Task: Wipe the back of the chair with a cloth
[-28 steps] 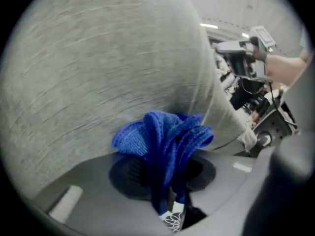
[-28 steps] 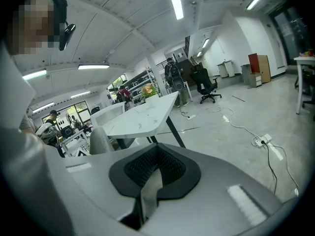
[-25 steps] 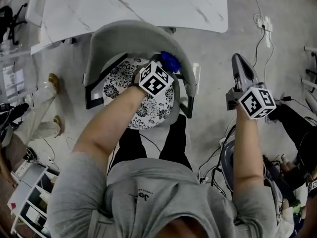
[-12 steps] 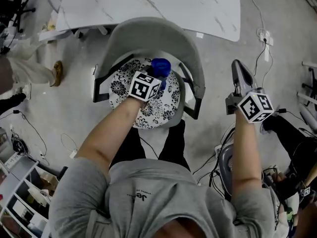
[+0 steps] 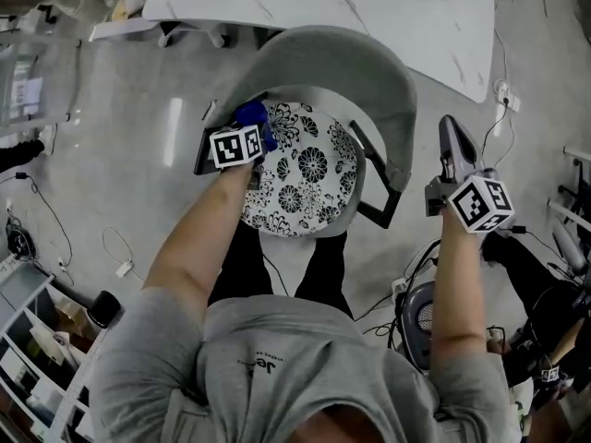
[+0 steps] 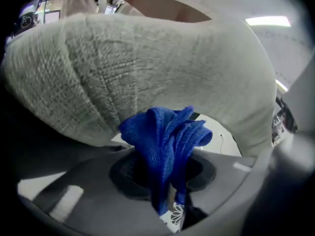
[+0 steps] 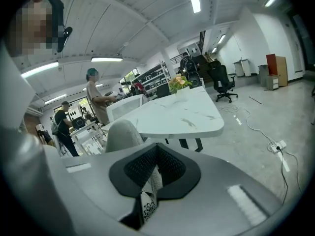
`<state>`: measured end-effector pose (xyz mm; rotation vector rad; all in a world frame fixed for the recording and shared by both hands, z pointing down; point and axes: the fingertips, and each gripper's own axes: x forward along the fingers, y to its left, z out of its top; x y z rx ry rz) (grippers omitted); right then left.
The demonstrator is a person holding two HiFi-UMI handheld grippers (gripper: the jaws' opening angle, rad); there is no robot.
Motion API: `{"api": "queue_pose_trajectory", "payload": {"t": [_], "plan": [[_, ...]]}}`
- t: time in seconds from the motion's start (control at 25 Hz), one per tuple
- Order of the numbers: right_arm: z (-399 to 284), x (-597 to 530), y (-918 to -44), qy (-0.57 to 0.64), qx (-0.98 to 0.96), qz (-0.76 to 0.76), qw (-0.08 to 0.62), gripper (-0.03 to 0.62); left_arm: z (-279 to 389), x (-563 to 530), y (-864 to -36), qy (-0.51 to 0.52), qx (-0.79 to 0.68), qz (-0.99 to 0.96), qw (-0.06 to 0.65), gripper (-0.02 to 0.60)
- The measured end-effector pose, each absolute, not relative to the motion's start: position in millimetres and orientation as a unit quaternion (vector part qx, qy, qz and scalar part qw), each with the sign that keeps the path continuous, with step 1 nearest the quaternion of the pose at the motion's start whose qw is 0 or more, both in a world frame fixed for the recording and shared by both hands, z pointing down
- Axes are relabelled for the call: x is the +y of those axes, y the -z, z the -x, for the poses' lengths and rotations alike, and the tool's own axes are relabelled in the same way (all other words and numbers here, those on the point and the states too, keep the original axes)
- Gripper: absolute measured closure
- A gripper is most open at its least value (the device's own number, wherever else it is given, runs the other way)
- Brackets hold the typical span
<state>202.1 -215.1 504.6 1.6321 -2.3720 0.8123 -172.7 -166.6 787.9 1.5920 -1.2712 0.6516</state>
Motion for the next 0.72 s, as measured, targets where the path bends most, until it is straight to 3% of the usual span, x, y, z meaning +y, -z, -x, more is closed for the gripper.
{"api": "queue_pose_trajectory", "payload": {"t": [0.36,0.72], "plan": [[-211,-224,-518,-0.277,-0.788,-0.544,0.078,0.597,176,-198,-813,-0.248,-0.553,-0.612,0.509,0.403],[-261,-224,-522,-0.283,-0.771,-0.567,0.068,0.597,120,-245,-813,-0.282,-0.518,-0.662,0.463,0.407]]}}
